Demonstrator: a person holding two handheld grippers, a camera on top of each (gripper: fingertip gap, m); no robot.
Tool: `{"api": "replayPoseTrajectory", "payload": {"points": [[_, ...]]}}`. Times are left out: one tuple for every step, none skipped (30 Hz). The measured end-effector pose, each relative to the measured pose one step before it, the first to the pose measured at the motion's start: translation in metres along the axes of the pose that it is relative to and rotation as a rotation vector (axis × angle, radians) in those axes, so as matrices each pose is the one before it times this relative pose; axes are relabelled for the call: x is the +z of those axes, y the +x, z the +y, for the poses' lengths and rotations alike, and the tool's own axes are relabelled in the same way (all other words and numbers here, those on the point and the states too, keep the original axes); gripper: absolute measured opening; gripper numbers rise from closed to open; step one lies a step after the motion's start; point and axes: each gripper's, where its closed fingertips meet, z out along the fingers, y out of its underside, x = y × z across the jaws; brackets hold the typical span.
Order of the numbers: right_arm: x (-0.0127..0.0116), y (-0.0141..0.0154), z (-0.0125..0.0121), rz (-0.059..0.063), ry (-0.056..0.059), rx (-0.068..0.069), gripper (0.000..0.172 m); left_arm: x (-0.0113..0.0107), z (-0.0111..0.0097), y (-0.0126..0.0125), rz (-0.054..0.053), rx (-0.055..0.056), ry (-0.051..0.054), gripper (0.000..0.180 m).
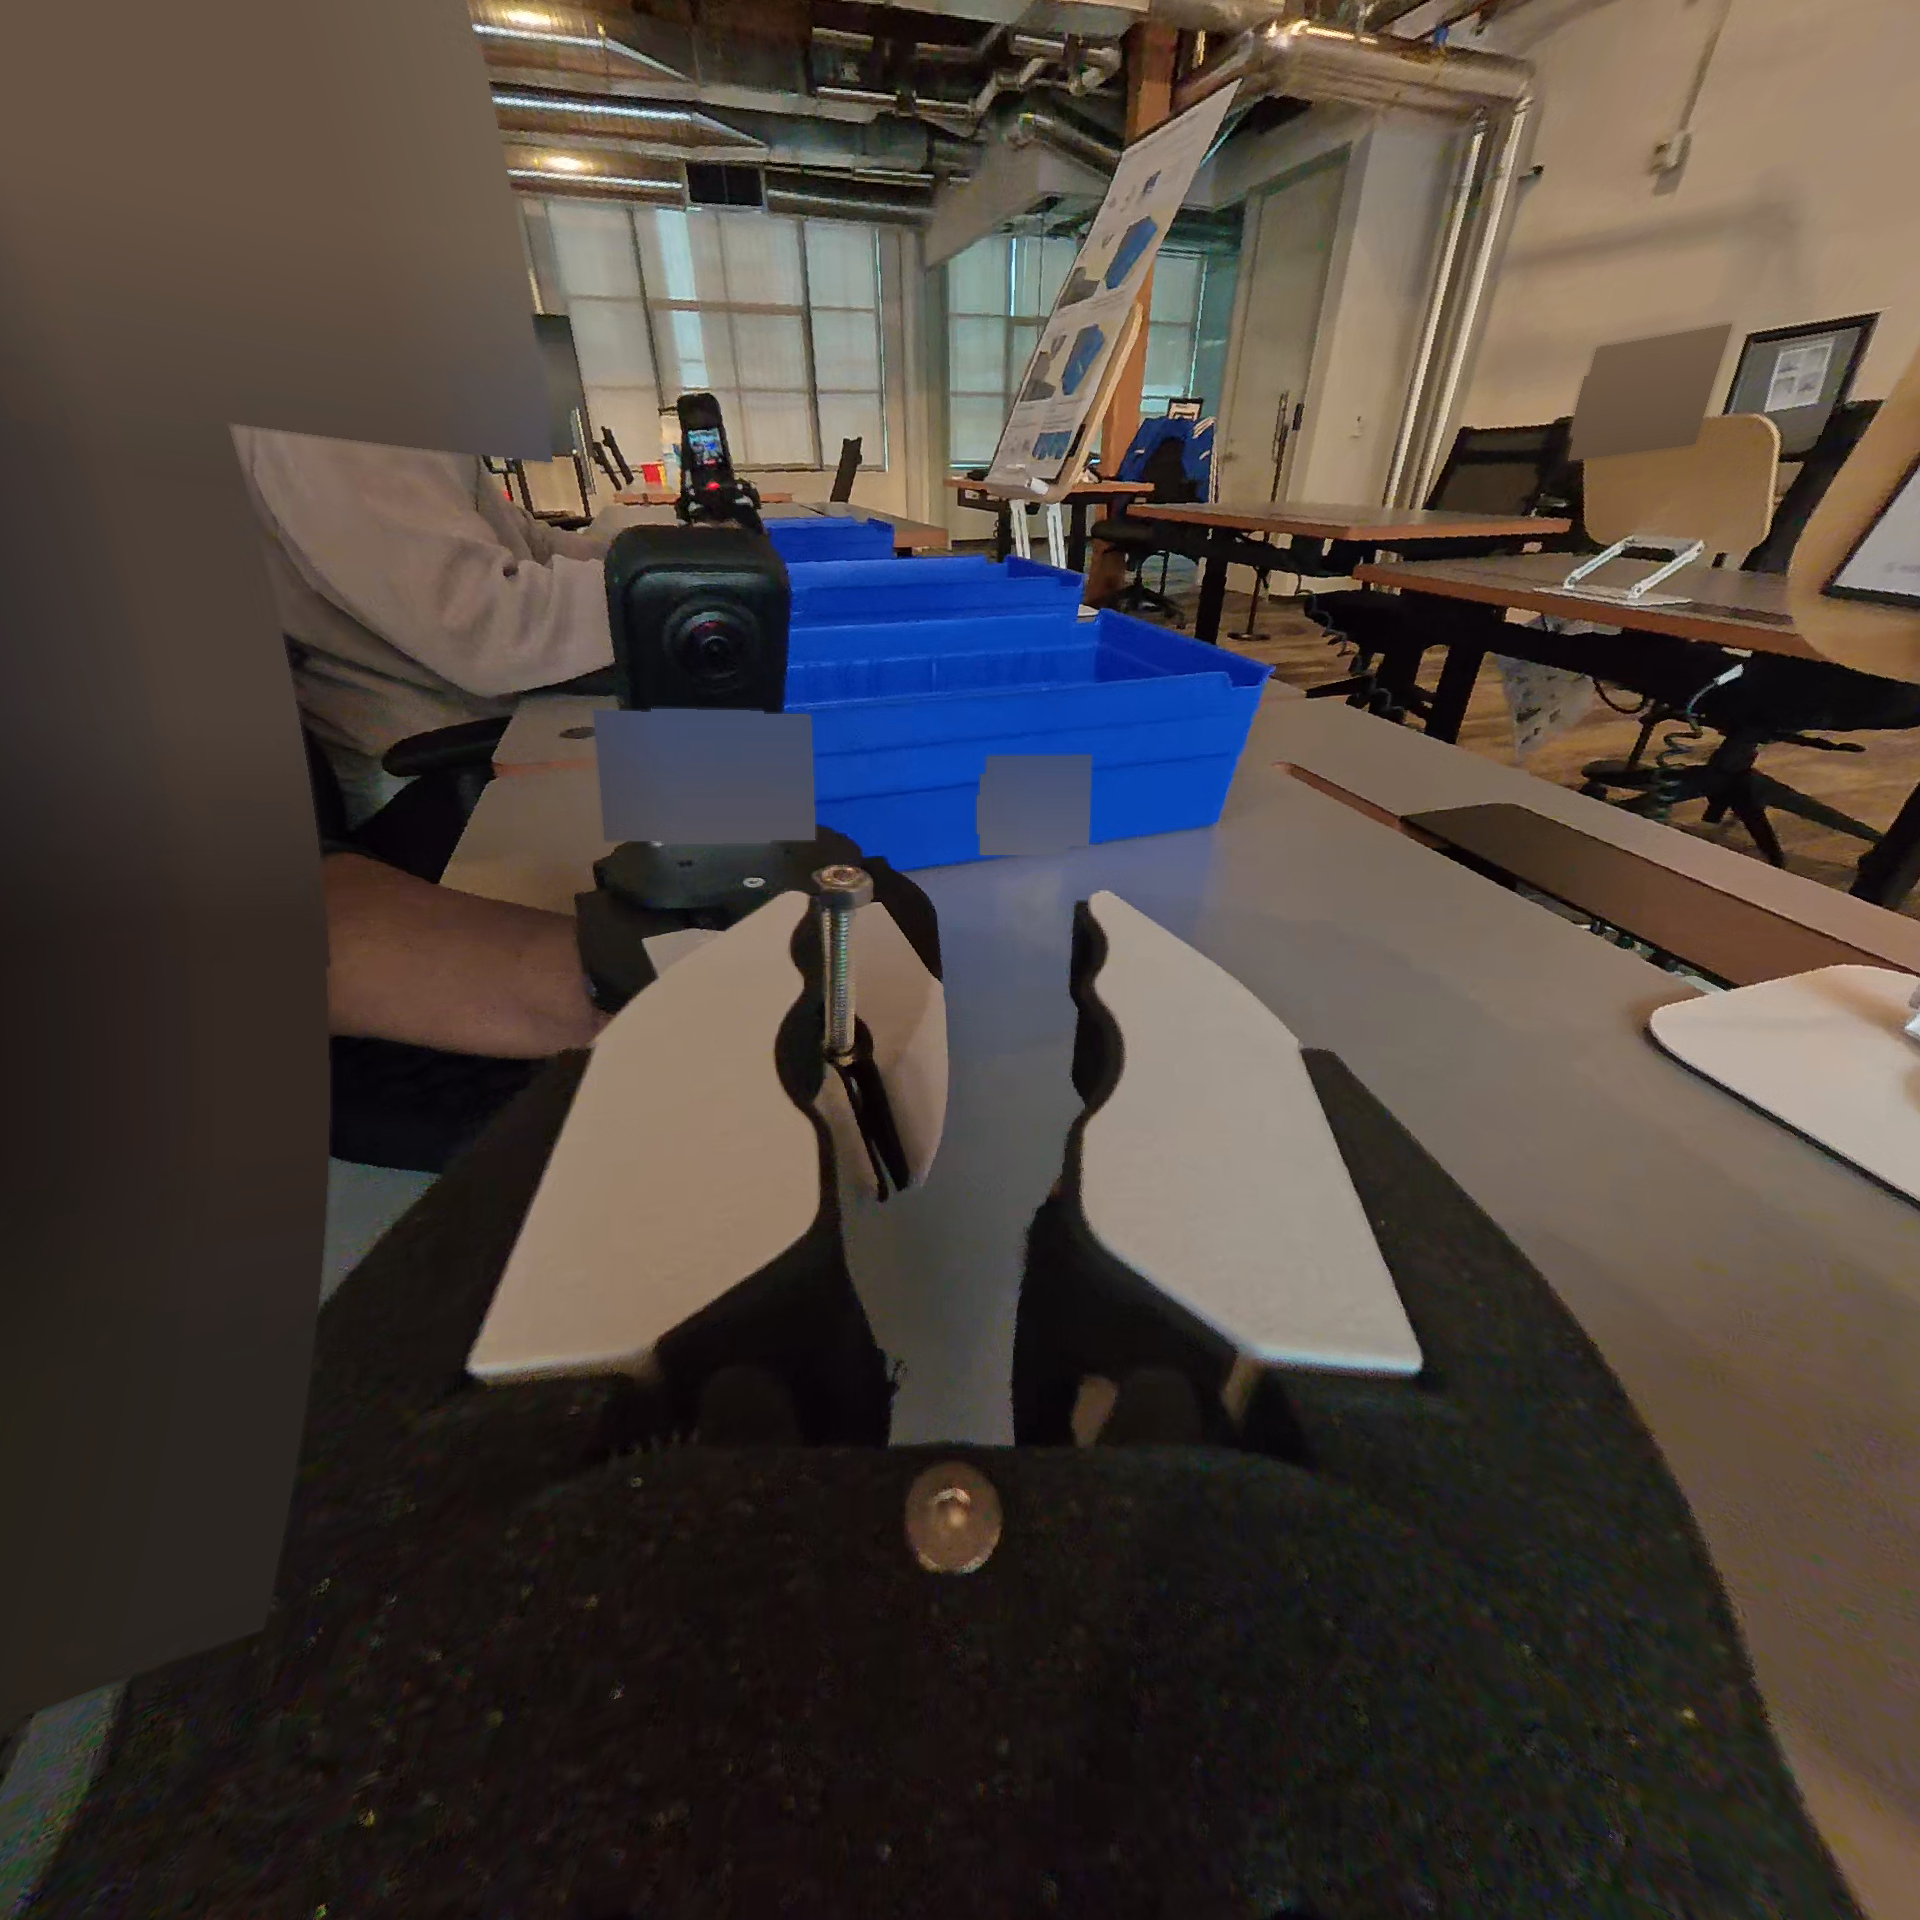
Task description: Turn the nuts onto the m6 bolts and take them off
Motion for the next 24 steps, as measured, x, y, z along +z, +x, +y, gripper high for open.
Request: {"api": "replayPoseTrajectory", "payload": {"points": [[-0.00138, 0.0022, -0.00099, 0.0074, 0.0072, 0.0078, 0.039, -0.00016, -0.00014, -0.00015, -0.0005, -0.0009, 0.0017, 0.003], [-0.00139, 0.0021, -0.0016, 0.0061, 0.0108, 0.0101, 0.035, -0.00008, -0.00013, -0.00013, -0.0001, -0.0003, 0.0009, 0.003], [-0.00086, 0.00052, -0.00104, -0.0019, 0.005, 0.0057, 0.034, 0.00008, 0.00011, -0.00003, 0.0, 0.0004, -0.0008, 0.003], [0.00012, -0.00066, -0.00022, -0.0033, 0.0003, -0.0008, 0.035, 0.00007, 0.00013, 0.00002, 0.0001, -0.0001, -0.001, 0.003], [0.00081, -0.00181, 0.00055, -0.006, -0.0028, -0.0059, 0.039, 0.00011, 0.00005, 0.0, 0.0008, -0.0007, -0.0004, 0.003], [0.00144, -0.0022, 0.00123, -0.0066, -0.0077, -0.0069, 0.043, 0.0, 0.0, 0.00014, 0.001, -0.0002, 0.0, 0.003], [0.00131, -0.00142, 0.00152, -0.0025, -0.0102, -0.0071, 0.047, -0.00005, -0.00004, 0.00006, 0.0004, 0.0008, 0.0003, 0.003], [0.00057, 0.00025, 0.00116, 0.0056, -0.0071, -0.0072, 0.047, 0.00005, 0.00004, 0.00012, 0.0001, 0.0016, -0.0002, 0.003], [-0.00046, 0.00175, 0.00016, 0.0098, -0.0005, -0.0027, 0.043, -0.00003, 0.00006, -0.00008, -0.0013, 0.0007, -0.0004, 0.003], [-0.00149, 0.00255, -0.00124, 0.0097, 0.0085, 0.0077, 0.035, -0.00006, -0.00015, 0.00001, 0.0007, -0.001, 0.0011, 0.003], [-0.00154, 0.00162, -0.00179, 0.0013, 0.0123, 0.0116, 0.033, -0.00003, -0.00009, -0.0001, 0.0005, -0.0007, 0.0006, 0.003], [-0.0008, 0.00013, -0.00107, -0.0065, 0.0053, 0.0105, 0.034, 0.0001, 0.00009, -0.00003, -0.0002, 0.0001, -0.0006, 0.003], [0.00021, -0.00077, -0.00007, -0.0059, -0.0002, 0.004, 0.037, 0.00002, 0.00009, 0.00013, 0.0005, 0.0001, -0.0007, 0.003], [0.00092, -0.00152, 0.00075, -0.0051, -0.0043, -0.0042, 0.042, 0.00005, 0.00004, 0.0, 0.0004, -0.0002, -0.0003, 0.003], [0.00146, -0.00206, 0.00118, -0.0051, -0.008, -0.0076, 0.048, -0.00002, 0.00003, 0.0, 0.0002, 0.0003, -0.0002, 0.003], [0.00138, -0.00138, 0.00109, -0.0006, -0.0084, -0.0062, 0.053, 0.00009, 0.00011, 0.00023, 0.0004, 0.0014, -0.0007, 0.003], [0.00085, -0.00052, 0.00054, 0.0019, -0.0038, -0.0045, 0.055, 0.00011, 0.00022, 0.00023, 0.0004, 0.0024, -0.0015, 0.003], [0.00004, 0.00089, 0.00008, 0.0069, 0.0001, -0.0012, 0.054, 0.00022, 0.00017, 0.0004, 0.0009, 0.003, -0.0018, 0.003], [-0.00094, 0.0021, -0.00023, 0.0081, 0.0016, 0.0026, 0.051, 0.00001, 0.00013, 0.00028, 0.0004, 0.0018, -0.0008, 0.003], [-0.00144, 0.0022, -0.00052, 0.0049, 0.0028, 0.0073, 0.047, -0.00026, -0.00024, -0.00053, -0.0015, -0.0033, 0.0024, 0.003], [-0.00171, 0.00329, -0.00186, 0.0116, 0.0127, 0.0104, 0.04, -0.00037, -0.00045, -0.00036, 0.0006, -0.0049, 0.0038, 0.003], [-0.0016, 0.00036, -0.00248, -0.0058, 0.0163, 0.0092, 0.039, -0.00016, -0.00025, -0.00032, -0.0004, -0.0021, 0.0017, 0.003], [-0.00035, -0.00041, -0.00098, -0.0053, 0.004, 0.0062, 0.04, 0.00014, 0.00016, 0.00008, -0.0005, 0.001, -0.0011, 0.003], [0.0007, -0.00127, 0.00078, -0.0051, -0.006, -0.004, 0.043, 0.00025, 0.00033, 0.00024, 0.0008, 0.002, -0.0024, 0.003]]}}
